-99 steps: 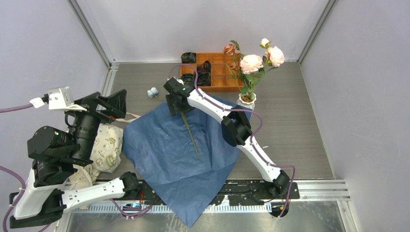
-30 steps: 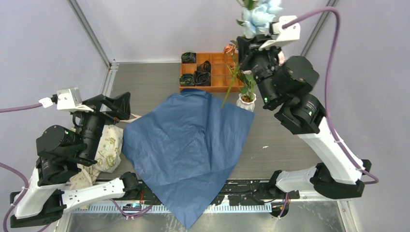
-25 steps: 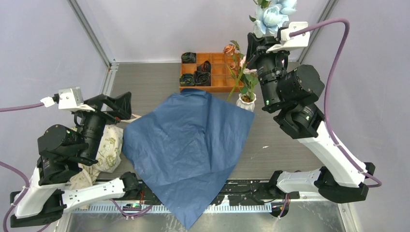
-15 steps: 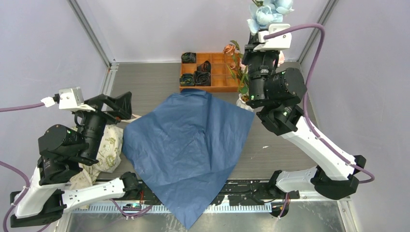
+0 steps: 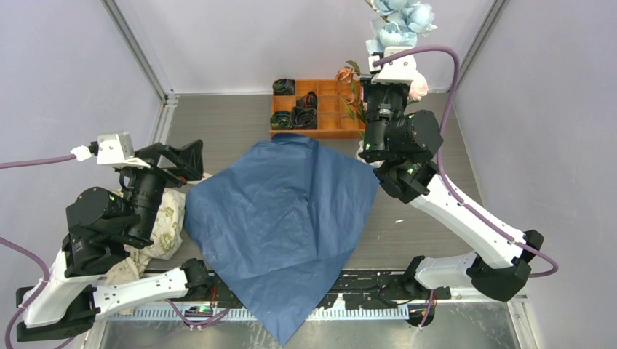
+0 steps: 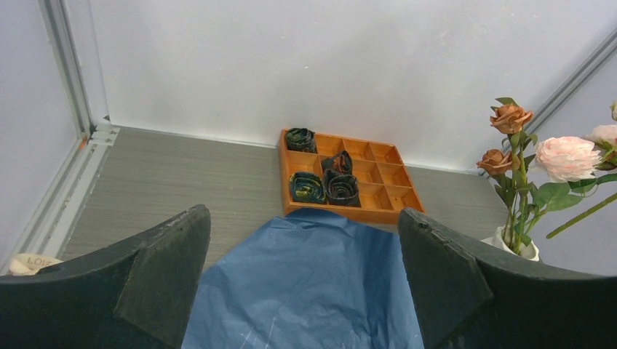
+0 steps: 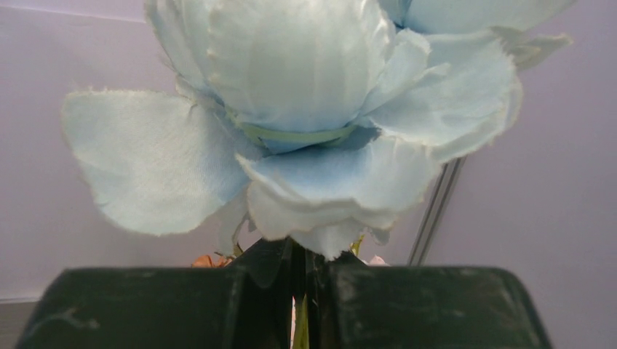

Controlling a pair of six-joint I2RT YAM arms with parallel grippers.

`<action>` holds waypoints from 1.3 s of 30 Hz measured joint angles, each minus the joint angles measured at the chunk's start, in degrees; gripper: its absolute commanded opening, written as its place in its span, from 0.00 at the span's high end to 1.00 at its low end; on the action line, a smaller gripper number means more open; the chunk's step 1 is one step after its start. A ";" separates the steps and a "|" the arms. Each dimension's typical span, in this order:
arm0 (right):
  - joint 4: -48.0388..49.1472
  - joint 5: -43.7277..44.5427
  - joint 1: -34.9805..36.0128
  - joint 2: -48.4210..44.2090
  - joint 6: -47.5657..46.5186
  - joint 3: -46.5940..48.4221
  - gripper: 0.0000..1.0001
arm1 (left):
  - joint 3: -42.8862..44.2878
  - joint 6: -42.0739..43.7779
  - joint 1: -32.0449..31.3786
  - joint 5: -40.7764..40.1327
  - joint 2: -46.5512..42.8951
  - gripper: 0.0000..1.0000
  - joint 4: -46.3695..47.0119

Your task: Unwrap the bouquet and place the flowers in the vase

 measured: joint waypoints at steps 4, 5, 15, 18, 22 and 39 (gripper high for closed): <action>-0.17 0.52 -1.53 -0.50 0.94 -3.08 0.99 | -0.31 0.02 0.00 0.02 0.00 0.00 0.48; -0.17 0.57 -1.92 -0.59 1.38 -3.72 0.99 | -0.39 0.00 0.00 0.02 0.00 0.00 0.61; -1.22 0.70 -4.44 -3.32 7.30 -10.62 0.99 | -0.52 0.02 0.00 0.02 0.00 0.00 0.94; -1.51 0.50 -4.98 -4.00 9.25 -12.52 0.99 | -0.63 0.02 0.00 0.02 0.00 0.00 1.09; -1.60 0.22 -5.57 -4.24 11.10 -14.78 0.99 | -0.63 0.02 0.00 0.02 0.11 0.00 1.20; -0.55 0.07 -6.38 -4.37 16.65 -24.61 0.99 | -0.96 1.16 0.00 0.02 2.75 0.00 2.54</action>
